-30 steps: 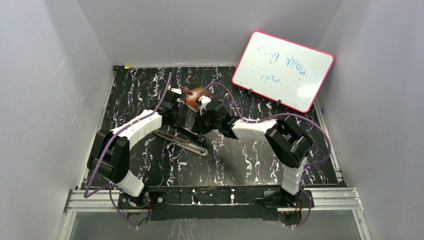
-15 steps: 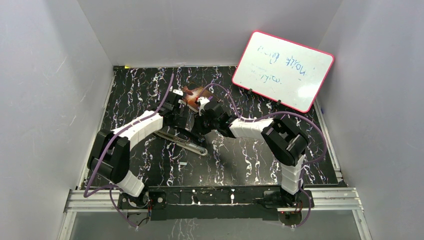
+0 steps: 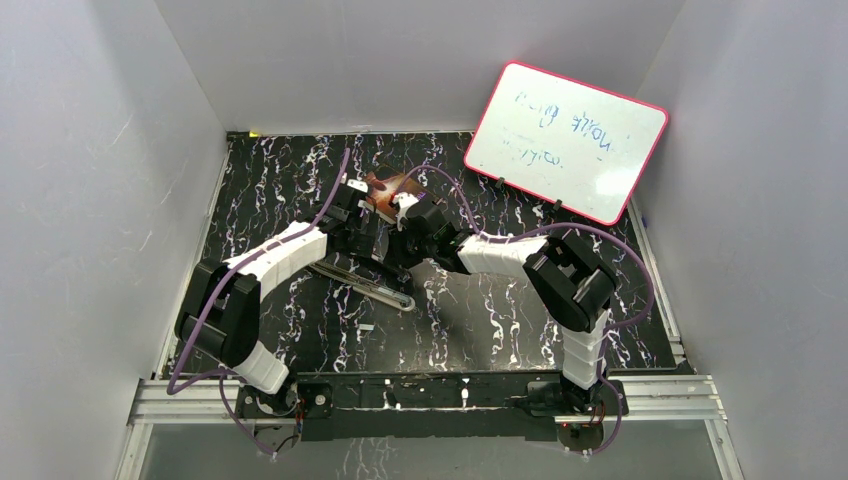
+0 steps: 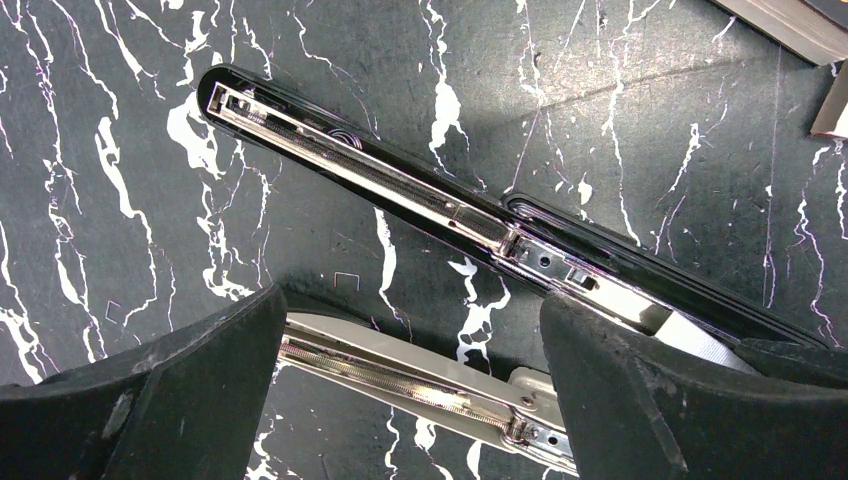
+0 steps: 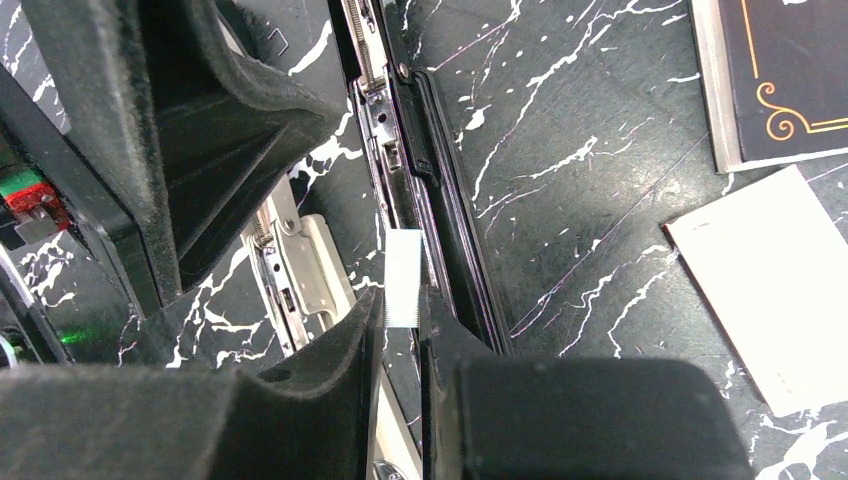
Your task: Load the staples into the stapler
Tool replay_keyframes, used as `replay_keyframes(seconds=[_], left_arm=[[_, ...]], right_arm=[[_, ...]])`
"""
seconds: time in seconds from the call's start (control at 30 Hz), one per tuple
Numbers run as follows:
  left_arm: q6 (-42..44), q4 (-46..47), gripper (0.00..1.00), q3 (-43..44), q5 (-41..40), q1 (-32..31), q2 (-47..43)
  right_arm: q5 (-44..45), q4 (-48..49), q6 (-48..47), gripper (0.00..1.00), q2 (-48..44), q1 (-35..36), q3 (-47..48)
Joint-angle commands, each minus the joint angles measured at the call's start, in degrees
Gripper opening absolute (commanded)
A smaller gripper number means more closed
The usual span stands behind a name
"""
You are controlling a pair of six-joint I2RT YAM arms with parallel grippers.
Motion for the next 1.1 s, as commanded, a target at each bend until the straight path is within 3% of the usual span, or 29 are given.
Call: replay_keyframes(seconds=[0.0,1.07], left_arm=[[0.60,-0.13,0.98,-0.16,-1.07,-0.29,-2.32],[0.84,-0.13,0.98,-0.25,-1.28,-0.44,-2.61]], right_arm=[[2.64,-1.75,-2.33,0.00,-0.08,-0.37,2.61],[3.41,-8.22,-19.06,0.00,-0.25,1.83,3.50]])
